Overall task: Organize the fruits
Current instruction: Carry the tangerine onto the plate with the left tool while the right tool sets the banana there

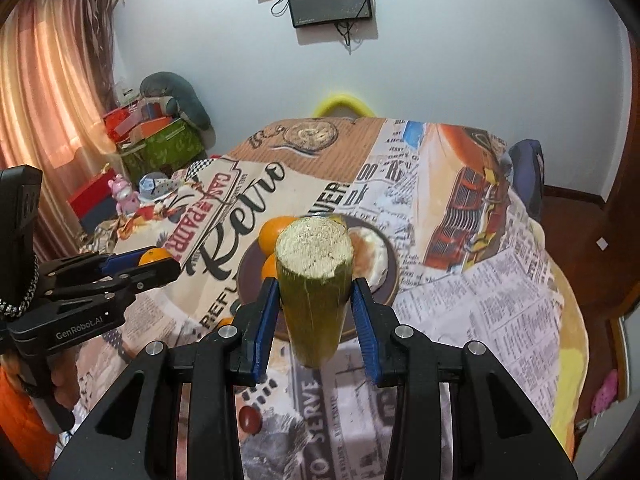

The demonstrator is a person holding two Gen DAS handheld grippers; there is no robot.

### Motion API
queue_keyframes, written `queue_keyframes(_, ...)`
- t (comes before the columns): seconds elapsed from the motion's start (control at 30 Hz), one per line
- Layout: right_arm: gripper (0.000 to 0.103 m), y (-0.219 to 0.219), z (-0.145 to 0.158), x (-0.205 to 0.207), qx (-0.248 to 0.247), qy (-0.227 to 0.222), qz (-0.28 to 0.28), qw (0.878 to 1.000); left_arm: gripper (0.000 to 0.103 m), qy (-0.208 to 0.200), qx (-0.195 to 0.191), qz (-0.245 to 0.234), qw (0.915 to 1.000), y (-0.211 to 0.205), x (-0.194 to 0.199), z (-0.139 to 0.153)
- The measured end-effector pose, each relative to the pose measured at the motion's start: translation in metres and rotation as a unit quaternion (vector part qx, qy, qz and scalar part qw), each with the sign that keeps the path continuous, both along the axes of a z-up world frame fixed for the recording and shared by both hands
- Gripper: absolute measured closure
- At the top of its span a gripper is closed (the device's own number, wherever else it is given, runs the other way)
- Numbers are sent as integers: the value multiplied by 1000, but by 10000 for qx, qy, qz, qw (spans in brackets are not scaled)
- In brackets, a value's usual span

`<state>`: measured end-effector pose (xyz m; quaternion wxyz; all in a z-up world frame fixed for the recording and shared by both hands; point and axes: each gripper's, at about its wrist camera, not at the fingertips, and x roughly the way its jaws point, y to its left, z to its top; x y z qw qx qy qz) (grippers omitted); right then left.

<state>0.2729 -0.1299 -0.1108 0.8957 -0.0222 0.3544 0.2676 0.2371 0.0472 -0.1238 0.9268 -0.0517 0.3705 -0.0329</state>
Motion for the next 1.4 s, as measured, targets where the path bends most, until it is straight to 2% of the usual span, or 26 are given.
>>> queue_keyframes(0.33, 69, -5, 5, 21, -57, -130, -158, 9998, 69, -35, 38, 15, 10000, 1, 28, -3)
queue_keyframes(0.53, 69, -1, -8, 39, -160, -54, -202, 9997, 69, 78, 16, 25, 10000, 5, 47, -15)
queue_keyframes(0.77, 69, 7, -33, 58, -268, 214, -127, 9993, 69, 357, -38, 61, 9993, 10, 73, -43)
queue_keyframes(1.0, 69, 13, -42, 78, -254, 271, -105, 9993, 69, 642, -88, 45, 9979, 12, 91, -68)
queue_keyframes(1.4, 69, 20, -57, 97, -259, 393, -97, 9988, 68, 621, -117, -19, 9980, 11, 102, -75)
